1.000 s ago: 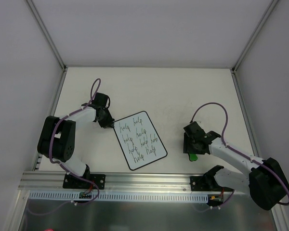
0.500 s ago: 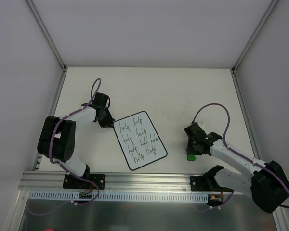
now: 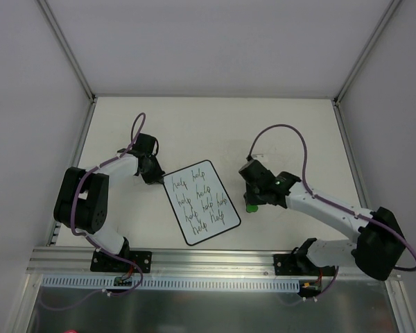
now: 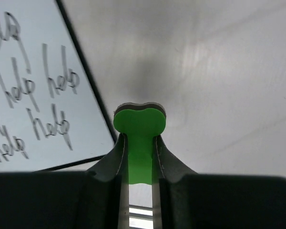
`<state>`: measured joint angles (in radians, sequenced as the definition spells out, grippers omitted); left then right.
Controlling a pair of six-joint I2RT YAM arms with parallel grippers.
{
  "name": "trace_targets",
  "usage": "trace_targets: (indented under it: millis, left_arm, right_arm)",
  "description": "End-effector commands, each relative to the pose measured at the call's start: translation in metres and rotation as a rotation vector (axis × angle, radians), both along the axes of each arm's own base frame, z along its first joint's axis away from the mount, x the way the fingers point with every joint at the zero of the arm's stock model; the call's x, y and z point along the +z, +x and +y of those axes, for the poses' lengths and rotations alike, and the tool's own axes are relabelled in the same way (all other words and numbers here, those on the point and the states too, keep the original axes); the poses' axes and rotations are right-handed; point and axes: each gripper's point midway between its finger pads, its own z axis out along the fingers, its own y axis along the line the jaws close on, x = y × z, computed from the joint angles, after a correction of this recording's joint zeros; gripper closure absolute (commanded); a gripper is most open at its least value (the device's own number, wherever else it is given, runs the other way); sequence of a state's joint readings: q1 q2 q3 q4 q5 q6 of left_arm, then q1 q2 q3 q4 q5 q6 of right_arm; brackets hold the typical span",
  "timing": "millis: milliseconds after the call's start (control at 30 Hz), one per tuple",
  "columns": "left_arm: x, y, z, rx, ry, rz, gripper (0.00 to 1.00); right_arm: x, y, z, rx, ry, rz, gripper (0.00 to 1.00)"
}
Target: Erase the whiteboard
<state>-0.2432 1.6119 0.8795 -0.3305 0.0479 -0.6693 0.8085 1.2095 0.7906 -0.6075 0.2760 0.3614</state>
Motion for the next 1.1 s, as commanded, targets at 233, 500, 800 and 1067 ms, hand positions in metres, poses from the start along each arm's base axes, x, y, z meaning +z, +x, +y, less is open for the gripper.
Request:
trace_targets:
  millis: [233,500,800,1067]
  left_arm:
    - [-0.025,-0.028,-0.002,-0.037,0.04,0.091,1.0]
    - [-0.035,-0.027,-0.008,-0.069,0.009,0.085,1.0]
    - [-0.038,-0.028,-0.017,-0.068,-0.037,0.091,1.0]
    - [-0.025,-0.026,-0.008,-0.05,-0.009,0.029,0.92]
  right_arm:
    - [0.031,0.048,0.132,0.205,0.031,-0.046,1.0]
    - [0.034,0.077,0.204,0.241,0.111,-0.032,1.0]
    - [0.018,0.102,0.232,0.201,0.101,-0.052,0.99]
    - [0.008,0.104,0.231,0.186,0.087,-0.037,1.0]
